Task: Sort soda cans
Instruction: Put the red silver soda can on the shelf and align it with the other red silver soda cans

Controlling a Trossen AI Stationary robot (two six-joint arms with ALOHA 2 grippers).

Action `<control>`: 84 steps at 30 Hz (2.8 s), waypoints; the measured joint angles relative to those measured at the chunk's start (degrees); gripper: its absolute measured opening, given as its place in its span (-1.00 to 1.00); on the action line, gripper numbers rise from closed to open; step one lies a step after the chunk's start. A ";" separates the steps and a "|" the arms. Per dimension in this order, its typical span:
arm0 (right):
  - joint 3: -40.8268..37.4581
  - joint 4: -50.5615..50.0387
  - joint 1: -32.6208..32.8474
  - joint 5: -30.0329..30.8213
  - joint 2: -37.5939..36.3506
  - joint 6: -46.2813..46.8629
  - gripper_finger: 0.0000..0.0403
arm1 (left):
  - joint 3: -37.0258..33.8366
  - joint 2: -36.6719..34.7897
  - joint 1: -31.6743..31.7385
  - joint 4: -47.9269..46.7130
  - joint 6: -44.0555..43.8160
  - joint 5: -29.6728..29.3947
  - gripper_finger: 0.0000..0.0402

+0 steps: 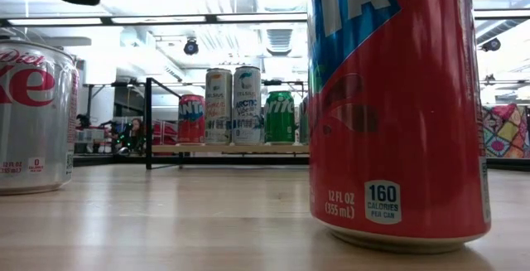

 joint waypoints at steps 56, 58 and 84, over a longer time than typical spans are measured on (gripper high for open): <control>-2.03 2.34 0.00 -0.19 0.22 -0.54 -0.95 | 4.36 23.78 -10.56 -14.03 -5.75 -4.82 0.68; -2.03 2.36 0.00 -0.13 0.22 -0.54 -0.95 | 2.60 23.78 -10.47 -10.47 -5.68 -4.78 0.68; 0.35 -5.83 0.00 -0.08 0.11 3.03 -0.95 | 15.76 23.86 -4.71 -11.73 9.81 -12.37 0.44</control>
